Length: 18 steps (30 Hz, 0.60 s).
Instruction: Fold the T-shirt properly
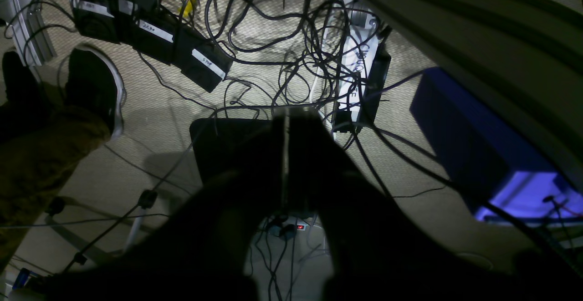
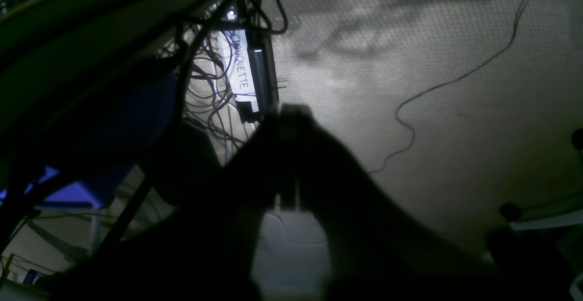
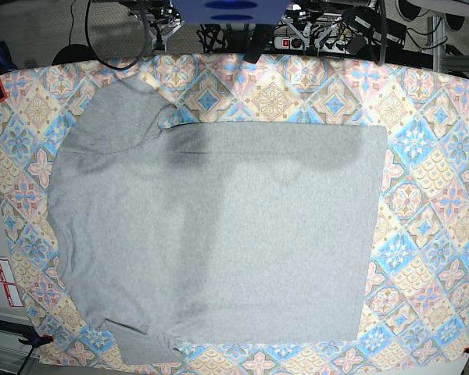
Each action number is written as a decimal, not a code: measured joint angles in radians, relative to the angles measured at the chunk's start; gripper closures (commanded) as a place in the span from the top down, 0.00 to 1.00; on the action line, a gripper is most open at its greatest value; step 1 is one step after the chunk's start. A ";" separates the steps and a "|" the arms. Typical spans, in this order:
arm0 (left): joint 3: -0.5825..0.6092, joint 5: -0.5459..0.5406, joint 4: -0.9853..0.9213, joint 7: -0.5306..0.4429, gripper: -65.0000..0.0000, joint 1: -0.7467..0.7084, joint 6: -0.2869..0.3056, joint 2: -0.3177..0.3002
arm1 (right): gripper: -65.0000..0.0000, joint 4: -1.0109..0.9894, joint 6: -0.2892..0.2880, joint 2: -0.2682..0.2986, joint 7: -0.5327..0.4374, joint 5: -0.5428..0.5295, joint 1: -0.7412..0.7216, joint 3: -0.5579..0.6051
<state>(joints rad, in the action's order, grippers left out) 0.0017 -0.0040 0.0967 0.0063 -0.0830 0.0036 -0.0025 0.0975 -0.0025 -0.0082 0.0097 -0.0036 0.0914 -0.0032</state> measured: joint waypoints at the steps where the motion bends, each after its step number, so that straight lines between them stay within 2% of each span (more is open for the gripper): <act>1: 0.000 0.000 0.000 0.000 0.00 0.000 0.000 0.000 | 0.00 0.000 0.000 0.000 0.000 0.000 0.000 0.000; 18: 0.000 0.000 0.000 -0.008 0.00 -0.004 0.000 -0.001 | 0.00 0.000 0.000 0.000 0.000 0.000 0.000 0.000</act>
<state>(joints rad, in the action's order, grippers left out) 0.0021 -0.0036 0.0967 -0.0013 -0.0868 0.0036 -0.0032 0.0975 -0.0025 -0.0082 0.0097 -0.0040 0.0914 -0.0032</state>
